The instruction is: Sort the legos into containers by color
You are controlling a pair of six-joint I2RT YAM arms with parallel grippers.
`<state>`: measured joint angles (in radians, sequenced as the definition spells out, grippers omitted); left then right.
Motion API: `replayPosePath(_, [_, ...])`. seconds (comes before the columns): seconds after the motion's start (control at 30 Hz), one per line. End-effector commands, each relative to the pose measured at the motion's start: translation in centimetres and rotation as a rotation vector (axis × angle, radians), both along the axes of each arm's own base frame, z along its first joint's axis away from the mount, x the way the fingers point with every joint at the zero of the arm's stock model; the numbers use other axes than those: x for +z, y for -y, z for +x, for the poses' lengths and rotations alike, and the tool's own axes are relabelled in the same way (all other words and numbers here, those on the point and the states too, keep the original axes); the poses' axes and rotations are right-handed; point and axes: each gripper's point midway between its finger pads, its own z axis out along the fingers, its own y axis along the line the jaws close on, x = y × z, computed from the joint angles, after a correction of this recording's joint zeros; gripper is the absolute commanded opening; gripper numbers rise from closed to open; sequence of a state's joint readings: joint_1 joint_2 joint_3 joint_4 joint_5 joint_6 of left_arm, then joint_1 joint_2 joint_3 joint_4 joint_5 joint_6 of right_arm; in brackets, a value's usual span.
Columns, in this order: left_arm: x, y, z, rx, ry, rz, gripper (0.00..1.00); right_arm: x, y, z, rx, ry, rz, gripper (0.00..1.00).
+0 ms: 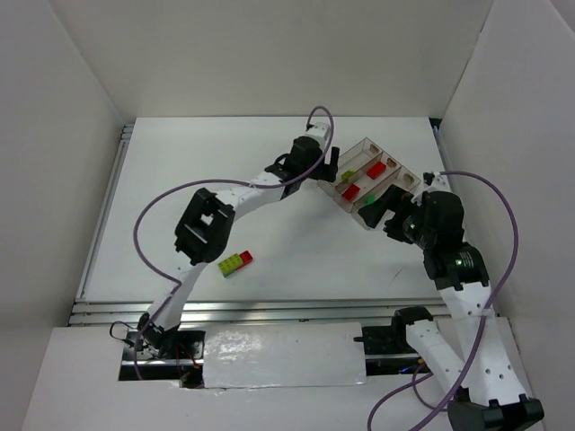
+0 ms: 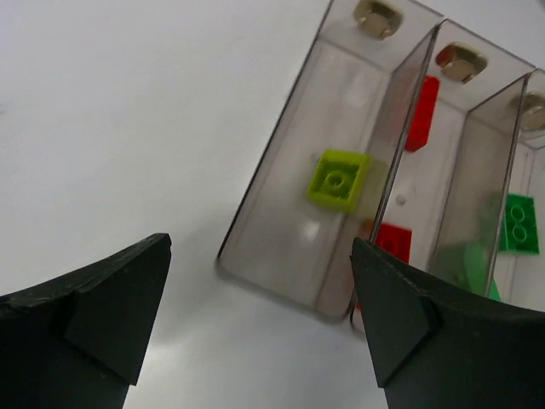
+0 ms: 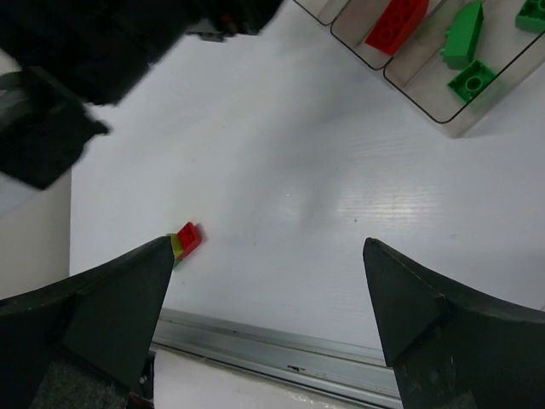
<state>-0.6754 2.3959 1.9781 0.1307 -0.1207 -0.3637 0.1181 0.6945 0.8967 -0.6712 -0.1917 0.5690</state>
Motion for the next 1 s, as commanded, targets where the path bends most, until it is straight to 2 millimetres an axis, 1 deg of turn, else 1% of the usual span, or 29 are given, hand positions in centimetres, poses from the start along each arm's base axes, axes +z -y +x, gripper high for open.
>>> replayPosePath(0.0, [18.4, -6.3, -1.9, 0.201, 0.24, -0.092, 0.99, 0.0, -1.1, 0.8, 0.065, 0.021, -0.001, 1.0])
replayPosePath(0.03, [19.4, -8.9, -4.4, 0.226, 0.199, -0.043, 0.99, -0.3, -1.4, 0.8, 0.078, 0.016, 0.001, 1.0])
replayPosePath(0.07, [19.4, -10.6, -5.8, 0.245, 0.17, 0.005, 1.0, -0.7, -1.7, 0.8, 0.087, 0.008, 0.005, 1.0])
replayPosePath(0.1, [18.8, -12.4, -7.0, 0.275, 0.142, 0.058, 0.99, -0.7, -1.9, 0.9, 0.096, 0.017, 0.007, 1.0])
replayPosePath(0.13, [17.1, -14.9, -10.1, 0.257, 0.077, 0.147, 1.0, -0.7, -2.3, 0.8, 0.111, 0.021, 0.01, 1.0])
replayPosePath(0.17, [16.1, -16.1, -11.8, 0.242, 0.044, 0.192, 0.99, -0.9, -2.6, 0.8, 0.127, 0.024, 0.011, 1.0])
replayPosePath(0.2, [11.3, -17.4, -14.2, 0.193, -0.047, 0.281, 0.99, -0.9, -2.9, 0.8, 0.143, 0.027, 0.011, 1.0])
replayPosePath(0.23, [11.4, -18.7, -16.5, 0.171, -0.06, 0.289, 0.99, -1.2, -3.1, 0.8, 0.157, 0.022, 0.006, 1.0])
replayPosePath(0.27, [10.2, -19.6, -17.9, 0.175, -0.088, 0.296, 0.99, -1.2, -3.3, 0.8, 0.172, 0.025, 0.002, 1.0])
replayPosePath(0.3, [6.5, -20.7, -20.1, 0.192, -0.175, 0.311, 0.99, -1.2, -3.6, 0.7, 0.187, 0.026, 0.001, 1.0])
replayPosePath(0.33, [6.4, -21.8, -21.6, 0.22, -0.194, 0.291, 0.99, -1.3, -3.7, 0.7, 0.196, 0.024, 0.0, 1.0])
replayPosePath(0.37, [5.3, -22.6, -22.8, 0.227, -0.232, 0.289, 0.99, -1.4, -3.8, 0.6, 0.202, 0.023, -0.003, 1.0])
replayPosePath(0.4, [2.3, -23.6, -24.6, 0.232, -0.29, 0.306, 0.99, -1.3, -4.2, 0.5, 0.215, 0.029, 0.001, 1.0])
replayPosePath(0.43, [2.5, -24.4, -25.3, 0.255, -0.275, 0.284, 0.99, -1.1, -4.4, 0.3, 0.223, 0.036, 0.008, 1.0])
replayPosePath(0.47, [2.0, -25.1, -25.8, 0.272, -0.283, 0.287, 1.0, -1.3, -4.7, 0.1, 0.236, 0.035, 0.015, 1.0])
replayPosePath(0.5, [0.8, -25.9, -26.6, 0.29, -0.307, 0.299, 1.0, -1.1, -5.2, -0.2, 0.256, 0.047, 0.023, 1.0])
replayPosePath(0.53, [0.8, -26.3, -27.1, 0.296, -0.303, 0.291, 1.0, -0.9, -5.6, -0.6, 0.275, 0.06, 0.036, 1.0])
replayPosePath(0.57, [0.5, -26.5, -27.4, 0.3, -0.311, 0.291, 0.99, -1.2, -5.9, -0.8, 0.289, 0.056, 0.045, 1.0])
replayPosePath(0.6, [-0.2, -26.6, -27.8, 0.302, -0.335, 0.289, 0.99, -1.1, -6.6, -1.3, 0.314, 0.057, 0.05, 0.99])
replayPosePath(0.67, [-0.9, -26.5, -28.2, 0.295, -0.367, 0.292, 0.99, -1.4, -7.0, -1.6, 0.326, 0.048, 0.041, 1.0])
replayPosePath(0.7, [-1.5, -26.5, -28.4, 0.295, -0.386, 0.298, 0.99, -1.5, -7.7, -2.1, 0.353, 0.046, 0.037, 1.0])
replayPosePath(0.73, [-1.7, -26.6, -28.5, 0.301, -0.395, 0.306, 1.0, -1.6, -7.7, -2.1, 0.343, 0.045, 0.025, 1.0])
replayPosePath(0.77, [-2.2, -26.9, -28.8, 0.303, -0.411, 0.32, 1.0, -1.6, -8.3, -2.5, 0.365, 0.045, 0.023, 1.0])
replayPosePath(0.8, [-2.4, -27.0, -29.0, 0.305, -0.416, 0.324, 1.0, -1.6, -8.2, -2.4, 0.356, 0.045, 0.02, 1.0])
replayPosePath(0.87, [-2.9, -27.2, -29.6, 0.302, -0.431, 0.322, 0.99, -1.6, -8.6, -2.6, 0.37, 0.054, 0.021, 1.0])
replayPosePath(0.93, [-3.2, -27.0, -29.8, 0.286, -0.439, 0.309, 1.0, -1.6, -8.7, -2.6, 0.377, 0.058, 0.024, 1.0])
replayPosePath(0.97, [-3.7, -27.0, -30.1, 0.283, -0.453, 0.308, 1.0, -1.5, -8.8, -2.6, 0.378, 0.064, 0.028, 1.0])
